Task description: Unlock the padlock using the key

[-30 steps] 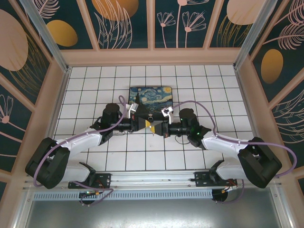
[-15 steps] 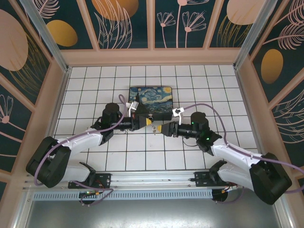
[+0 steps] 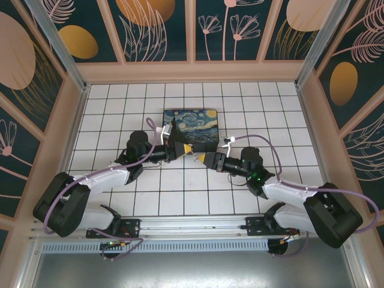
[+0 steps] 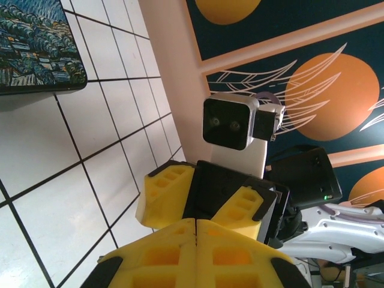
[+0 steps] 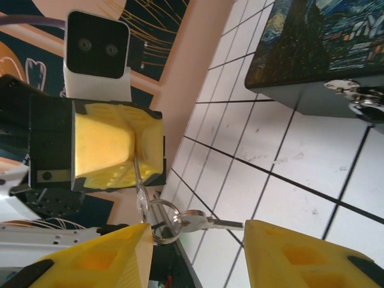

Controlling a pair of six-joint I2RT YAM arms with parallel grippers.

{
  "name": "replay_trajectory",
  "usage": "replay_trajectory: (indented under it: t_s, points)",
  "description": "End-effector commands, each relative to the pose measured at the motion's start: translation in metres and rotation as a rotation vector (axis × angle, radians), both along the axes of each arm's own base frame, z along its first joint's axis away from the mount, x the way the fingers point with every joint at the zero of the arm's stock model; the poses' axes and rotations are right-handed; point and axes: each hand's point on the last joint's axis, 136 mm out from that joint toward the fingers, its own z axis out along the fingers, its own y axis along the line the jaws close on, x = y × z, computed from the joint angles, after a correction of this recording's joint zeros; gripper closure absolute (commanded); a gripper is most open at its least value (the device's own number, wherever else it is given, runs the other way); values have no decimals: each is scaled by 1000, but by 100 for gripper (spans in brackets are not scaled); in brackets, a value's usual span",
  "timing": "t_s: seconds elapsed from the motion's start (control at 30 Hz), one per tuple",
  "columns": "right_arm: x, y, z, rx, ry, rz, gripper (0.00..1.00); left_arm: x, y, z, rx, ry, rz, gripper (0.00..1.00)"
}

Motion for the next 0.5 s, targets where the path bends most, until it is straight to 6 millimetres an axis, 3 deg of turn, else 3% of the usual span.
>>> replay_trajectory:
  t_s: [0.0, 0.47]
  points:
    - [0, 5, 30, 104, -71, -11, 56, -1, 0, 15, -45, -43, 7, 100]
    - [-1, 21, 38, 124, -79, 11, 60, -3, 1, 16, -60, -28, 6, 100]
